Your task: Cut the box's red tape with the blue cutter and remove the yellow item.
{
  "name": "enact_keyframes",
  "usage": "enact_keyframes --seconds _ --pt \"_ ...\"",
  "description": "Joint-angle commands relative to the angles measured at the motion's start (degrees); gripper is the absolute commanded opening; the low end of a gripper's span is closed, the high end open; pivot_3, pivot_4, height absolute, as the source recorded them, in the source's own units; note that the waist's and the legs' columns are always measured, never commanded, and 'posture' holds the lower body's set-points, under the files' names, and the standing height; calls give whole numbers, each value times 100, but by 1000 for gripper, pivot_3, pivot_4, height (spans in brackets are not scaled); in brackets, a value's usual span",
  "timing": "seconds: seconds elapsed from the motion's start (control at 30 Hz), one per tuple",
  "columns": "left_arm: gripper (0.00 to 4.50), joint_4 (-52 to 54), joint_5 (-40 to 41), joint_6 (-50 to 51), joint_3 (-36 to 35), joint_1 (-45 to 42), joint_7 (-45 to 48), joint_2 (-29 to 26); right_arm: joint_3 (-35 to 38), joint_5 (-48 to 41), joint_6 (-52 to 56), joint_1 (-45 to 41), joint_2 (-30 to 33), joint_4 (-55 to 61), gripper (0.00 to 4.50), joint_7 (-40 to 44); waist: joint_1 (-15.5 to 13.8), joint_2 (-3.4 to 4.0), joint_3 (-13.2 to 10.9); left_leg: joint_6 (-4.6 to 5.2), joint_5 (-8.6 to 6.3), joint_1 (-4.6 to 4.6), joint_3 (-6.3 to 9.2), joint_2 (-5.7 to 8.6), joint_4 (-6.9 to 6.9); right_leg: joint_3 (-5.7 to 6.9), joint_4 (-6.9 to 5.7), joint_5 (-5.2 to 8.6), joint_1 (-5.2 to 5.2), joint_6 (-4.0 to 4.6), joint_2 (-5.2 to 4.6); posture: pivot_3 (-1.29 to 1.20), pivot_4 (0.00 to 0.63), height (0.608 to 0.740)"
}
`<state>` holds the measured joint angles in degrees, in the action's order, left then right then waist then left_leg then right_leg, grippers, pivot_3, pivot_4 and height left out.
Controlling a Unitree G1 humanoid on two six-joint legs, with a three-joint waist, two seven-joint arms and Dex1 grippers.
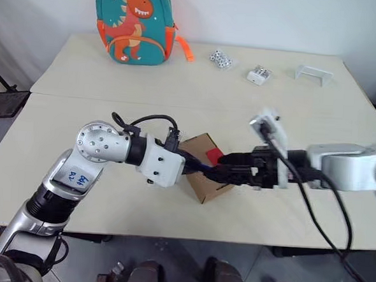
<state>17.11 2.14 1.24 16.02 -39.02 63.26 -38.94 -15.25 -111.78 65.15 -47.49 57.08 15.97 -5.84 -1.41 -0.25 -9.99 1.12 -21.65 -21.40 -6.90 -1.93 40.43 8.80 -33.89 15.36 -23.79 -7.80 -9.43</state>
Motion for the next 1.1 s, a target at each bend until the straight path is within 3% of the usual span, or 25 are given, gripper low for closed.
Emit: enact_keyframes --seconds 0.03,0.47,0.93,1.1 --pt "460 114 -140 306 51 -90 -149 85 -37 -44 78 -204 -139 -146 4485 -277 -3 0 0 0 0 -5 3 0 2 4 1 0 -1 0 0 0 150 740" --pt "460 234 -292 545 77 -42 -148 95 2 -106 344 -46 -202 -229 4485 -342 -1 0 0 0 0 -13 13 -7 8 23 0 0 -1 -1 -1 0 150 740" --pt "460 277 -302 426 64 -24 -126 64 72 -7 255 144 -426 -323 150 -352 -2 0 0 0 0 -14 14 -8 10 26 0 0 0 -1 -1 0 150 740" --pt "460 297 -262 458 50 1 -103 68 104 -59 206 166 -528 -377 102 -384 -4 0 0 0 0 -15 14 -8 13 26 0 -1 0 -1 -1 0 150 740"
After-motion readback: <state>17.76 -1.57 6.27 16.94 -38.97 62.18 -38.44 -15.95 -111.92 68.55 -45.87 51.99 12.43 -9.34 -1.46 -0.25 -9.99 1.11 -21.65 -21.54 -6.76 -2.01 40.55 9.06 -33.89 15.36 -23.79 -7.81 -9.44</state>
